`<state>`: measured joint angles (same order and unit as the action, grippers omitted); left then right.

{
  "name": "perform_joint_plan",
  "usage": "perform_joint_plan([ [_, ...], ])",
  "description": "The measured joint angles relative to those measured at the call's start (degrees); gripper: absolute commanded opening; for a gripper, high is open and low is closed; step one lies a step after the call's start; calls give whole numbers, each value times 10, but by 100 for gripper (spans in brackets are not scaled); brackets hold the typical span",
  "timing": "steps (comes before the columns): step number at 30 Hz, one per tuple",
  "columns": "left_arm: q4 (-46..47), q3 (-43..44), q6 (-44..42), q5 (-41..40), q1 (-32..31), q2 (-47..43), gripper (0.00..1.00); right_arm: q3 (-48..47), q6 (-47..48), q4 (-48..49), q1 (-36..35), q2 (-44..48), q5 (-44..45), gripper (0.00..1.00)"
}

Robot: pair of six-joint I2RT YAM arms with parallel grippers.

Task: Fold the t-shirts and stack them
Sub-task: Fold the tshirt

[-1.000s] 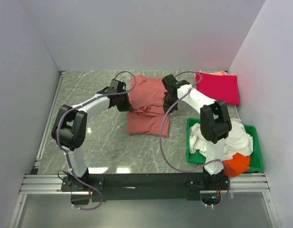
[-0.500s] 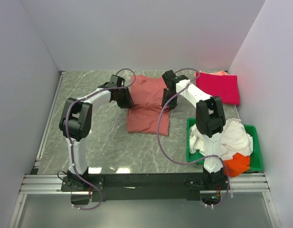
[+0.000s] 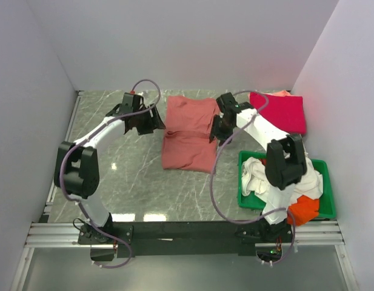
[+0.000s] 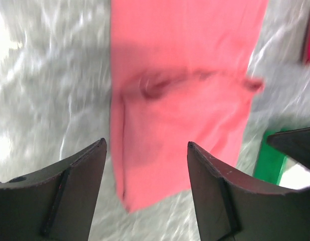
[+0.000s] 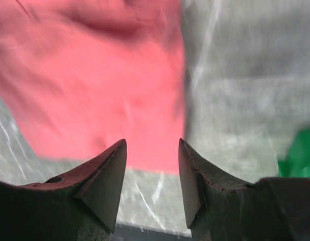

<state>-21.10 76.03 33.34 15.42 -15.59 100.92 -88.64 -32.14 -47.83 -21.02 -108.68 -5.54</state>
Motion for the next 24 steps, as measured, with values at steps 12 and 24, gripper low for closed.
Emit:
perform_joint_plan([
  [12, -13, -179, -42, 61, -17, -45, 69, 262, -56, 102, -53, 123, -62, 49],
  [24, -18, -198, -59, 93, -30, -46, 70, 313, -77, 151, -56, 121, -54, 45],
])
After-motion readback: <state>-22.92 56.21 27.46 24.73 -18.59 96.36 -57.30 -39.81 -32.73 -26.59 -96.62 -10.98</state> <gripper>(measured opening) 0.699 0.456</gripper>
